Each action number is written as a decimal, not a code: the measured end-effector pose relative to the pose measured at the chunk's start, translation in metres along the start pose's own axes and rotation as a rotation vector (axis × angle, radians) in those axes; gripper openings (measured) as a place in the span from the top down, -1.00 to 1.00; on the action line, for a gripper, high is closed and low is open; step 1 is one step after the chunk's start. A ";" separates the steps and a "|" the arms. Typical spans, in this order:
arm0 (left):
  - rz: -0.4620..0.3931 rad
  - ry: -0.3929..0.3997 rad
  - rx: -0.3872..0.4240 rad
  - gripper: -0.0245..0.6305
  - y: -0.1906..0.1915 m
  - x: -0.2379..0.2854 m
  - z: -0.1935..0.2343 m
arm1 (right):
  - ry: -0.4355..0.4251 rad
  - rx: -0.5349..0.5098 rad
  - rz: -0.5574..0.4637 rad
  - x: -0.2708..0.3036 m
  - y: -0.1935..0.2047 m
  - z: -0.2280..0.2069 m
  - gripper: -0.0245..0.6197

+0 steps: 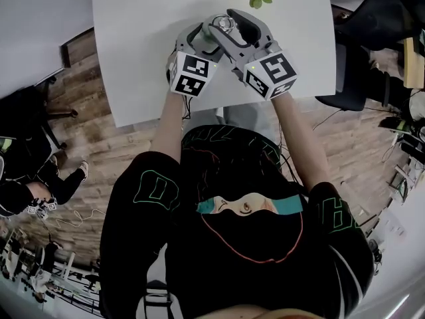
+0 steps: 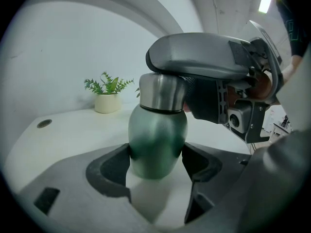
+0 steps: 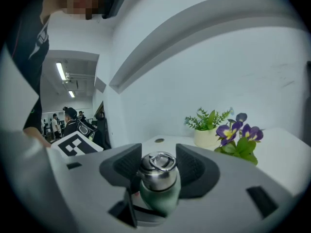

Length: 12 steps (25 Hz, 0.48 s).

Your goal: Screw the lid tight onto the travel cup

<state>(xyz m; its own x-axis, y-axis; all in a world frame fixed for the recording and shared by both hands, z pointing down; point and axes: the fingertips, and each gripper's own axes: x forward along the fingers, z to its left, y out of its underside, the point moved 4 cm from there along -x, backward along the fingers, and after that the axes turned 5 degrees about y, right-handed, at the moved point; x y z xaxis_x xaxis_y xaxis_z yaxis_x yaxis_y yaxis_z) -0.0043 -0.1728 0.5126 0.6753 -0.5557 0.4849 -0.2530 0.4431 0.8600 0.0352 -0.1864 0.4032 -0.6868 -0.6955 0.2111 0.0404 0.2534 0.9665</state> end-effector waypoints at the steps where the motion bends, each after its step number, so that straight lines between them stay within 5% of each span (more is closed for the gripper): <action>1: 0.000 -0.001 0.000 -0.13 0.000 0.000 0.000 | 0.012 0.005 -0.004 0.000 0.001 0.000 0.23; 12: -0.006 -0.002 -0.001 -0.14 -0.002 0.002 -0.002 | 0.014 0.010 0.004 -0.003 0.000 -0.002 0.22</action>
<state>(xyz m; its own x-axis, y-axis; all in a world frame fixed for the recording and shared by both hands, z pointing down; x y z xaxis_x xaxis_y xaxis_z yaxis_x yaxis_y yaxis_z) -0.0006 -0.1732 0.5111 0.6755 -0.5599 0.4799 -0.2480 0.4403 0.8629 0.0390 -0.1857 0.4025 -0.6765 -0.7037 0.2172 0.0356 0.2633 0.9640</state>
